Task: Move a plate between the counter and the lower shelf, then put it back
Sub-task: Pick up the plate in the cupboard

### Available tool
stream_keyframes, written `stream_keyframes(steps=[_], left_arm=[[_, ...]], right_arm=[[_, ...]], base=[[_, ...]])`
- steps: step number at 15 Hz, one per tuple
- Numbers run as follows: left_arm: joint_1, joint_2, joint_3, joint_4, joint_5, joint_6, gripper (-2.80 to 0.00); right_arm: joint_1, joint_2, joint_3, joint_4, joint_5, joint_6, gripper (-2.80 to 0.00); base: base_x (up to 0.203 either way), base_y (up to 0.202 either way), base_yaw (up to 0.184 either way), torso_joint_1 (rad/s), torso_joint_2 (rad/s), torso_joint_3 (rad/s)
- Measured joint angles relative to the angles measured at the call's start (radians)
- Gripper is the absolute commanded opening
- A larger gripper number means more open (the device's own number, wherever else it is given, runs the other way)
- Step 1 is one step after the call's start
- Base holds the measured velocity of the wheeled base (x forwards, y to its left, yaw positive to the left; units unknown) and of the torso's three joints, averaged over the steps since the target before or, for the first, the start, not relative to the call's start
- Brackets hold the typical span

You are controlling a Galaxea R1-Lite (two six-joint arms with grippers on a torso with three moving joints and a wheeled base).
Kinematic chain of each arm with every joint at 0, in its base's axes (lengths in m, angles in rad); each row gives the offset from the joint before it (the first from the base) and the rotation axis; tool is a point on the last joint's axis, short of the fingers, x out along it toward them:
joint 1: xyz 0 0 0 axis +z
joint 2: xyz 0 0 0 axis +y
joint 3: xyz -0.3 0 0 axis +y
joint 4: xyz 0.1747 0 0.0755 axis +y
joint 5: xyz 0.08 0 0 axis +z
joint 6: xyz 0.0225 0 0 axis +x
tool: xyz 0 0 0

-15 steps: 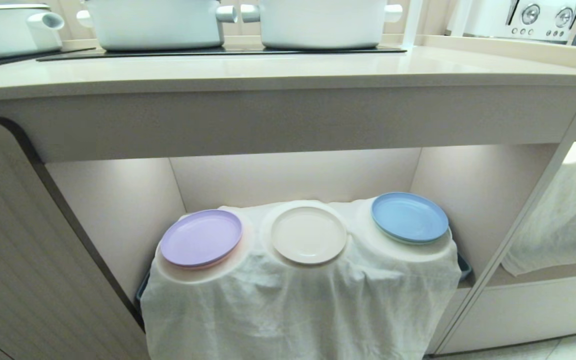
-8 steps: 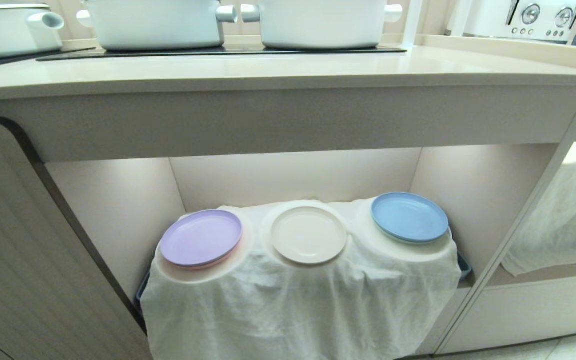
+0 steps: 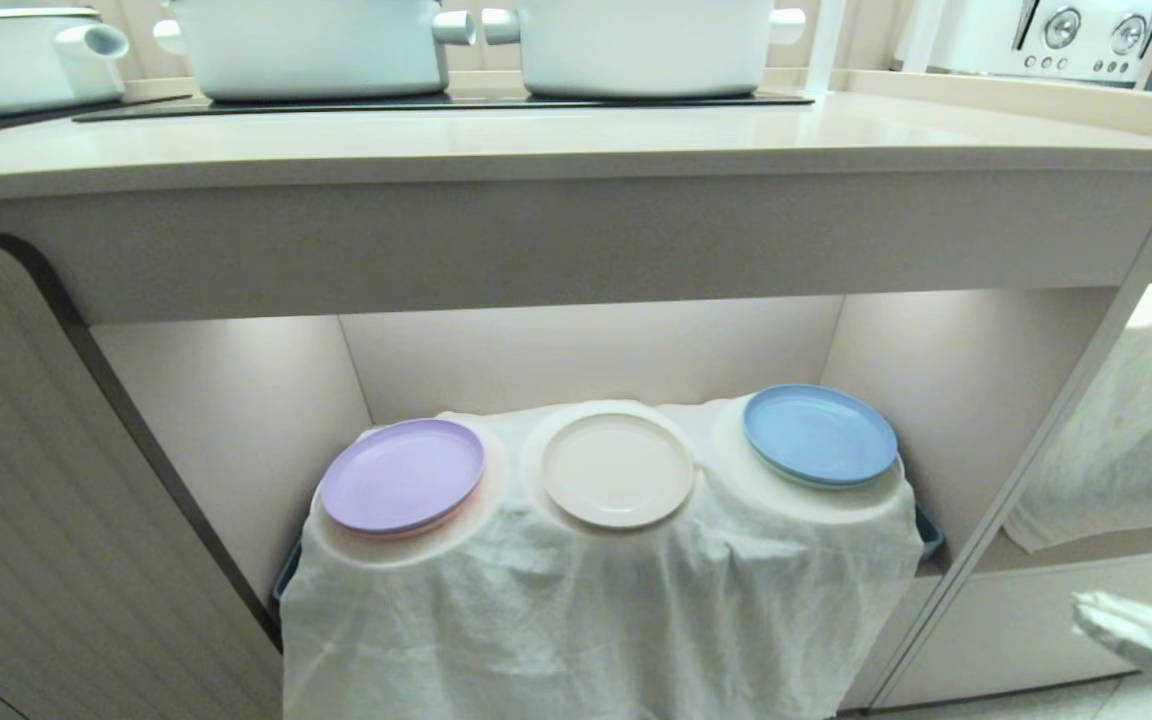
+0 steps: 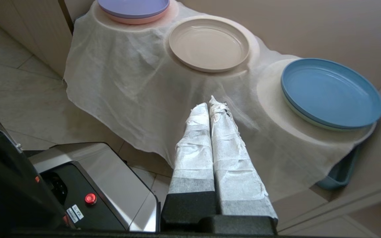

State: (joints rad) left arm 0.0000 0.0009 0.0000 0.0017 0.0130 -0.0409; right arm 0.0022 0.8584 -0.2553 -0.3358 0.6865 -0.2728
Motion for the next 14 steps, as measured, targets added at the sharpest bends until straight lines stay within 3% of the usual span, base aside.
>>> stream_keyframes(steps=[3, 7, 11, 12, 14], left_arm=[[0.000, 0.000, 0.000, 0.000, 0.000, 0.000, -2.80], [0.000, 0.000, 0.000, 0.000, 0.000, 0.000, -2.80], [0.000, 0.000, 0.000, 0.000, 0.000, 0.000, -2.80], [0.000, 0.000, 0.000, 0.000, 0.000, 0.000, -2.80], [0.000, 0.000, 0.000, 0.000, 0.000, 0.000, -2.80]], right_arm=[[0.035, 0.267, 0.017, -0.230, 0.040, 0.001, -2.80], [0.154, 0.661, 0.032, -0.627, 0.078, 0.055, -2.80], [0.323, 1.000, 0.004, -1.100, 0.082, 0.271, -2.80], [0.341, 1.053, -0.030, -1.164, 0.068, 0.325, -2.80], [0.356, 1.114, -0.109, -1.167, 0.012, 0.447, -2.80]], base=[[0.000, 0.000, 0.000, 0.000, 0.00, 0.000], [0.000, 0.000, 0.000, 0.000, 0.00, 0.000], [0.000, 0.000, 0.000, 0.000, 0.00, 0.000], [0.000, 0.000, 0.000, 0.000, 0.00, 0.000], [0.000, 0.000, 0.000, 0.000, 0.00, 0.000]])
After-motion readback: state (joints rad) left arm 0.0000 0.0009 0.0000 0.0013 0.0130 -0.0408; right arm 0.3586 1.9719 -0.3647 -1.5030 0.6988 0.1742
